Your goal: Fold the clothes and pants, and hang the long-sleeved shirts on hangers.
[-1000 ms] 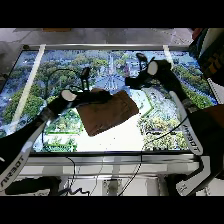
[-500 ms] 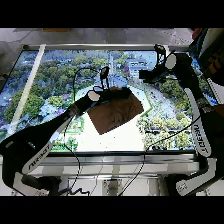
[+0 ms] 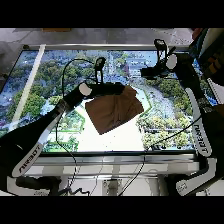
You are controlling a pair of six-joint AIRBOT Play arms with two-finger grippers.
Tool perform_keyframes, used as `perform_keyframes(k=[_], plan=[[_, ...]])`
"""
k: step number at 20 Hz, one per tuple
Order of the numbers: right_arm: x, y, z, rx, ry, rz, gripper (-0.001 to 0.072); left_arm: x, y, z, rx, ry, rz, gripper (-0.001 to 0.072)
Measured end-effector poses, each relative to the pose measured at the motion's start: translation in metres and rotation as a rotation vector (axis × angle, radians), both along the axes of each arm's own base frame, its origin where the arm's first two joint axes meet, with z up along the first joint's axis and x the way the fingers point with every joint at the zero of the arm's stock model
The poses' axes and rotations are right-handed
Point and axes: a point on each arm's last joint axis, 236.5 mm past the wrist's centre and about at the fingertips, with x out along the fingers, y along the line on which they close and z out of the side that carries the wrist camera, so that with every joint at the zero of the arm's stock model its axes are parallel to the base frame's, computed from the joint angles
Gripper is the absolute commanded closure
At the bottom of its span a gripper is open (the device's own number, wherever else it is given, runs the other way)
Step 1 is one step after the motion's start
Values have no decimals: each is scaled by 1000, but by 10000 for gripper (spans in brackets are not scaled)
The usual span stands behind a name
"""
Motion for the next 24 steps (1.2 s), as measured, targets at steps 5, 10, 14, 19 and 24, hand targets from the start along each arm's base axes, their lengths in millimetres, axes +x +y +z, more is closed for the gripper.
perform_keyframes(k=[5, 10, 14, 19, 24], plan=[[7, 0, -12, -37, -11, 51, 681, 6, 40, -46, 196, 36, -31, 699], [9, 7, -22, -17, 6, 69, 681, 32, 46, -94, 255, 43, 69, 700], [9, 9, -24, -36, -2, 111, 681, 26, 16, -126, 273, 64, 55, 699], [17, 11, -21, -51, -46, 142, 683, -28, -54, -136, 288, 64, -87, 697], [18, 15, -47, -34, -10, 220, 684, -113, -104, -118, 347, 54, -316, 697]])
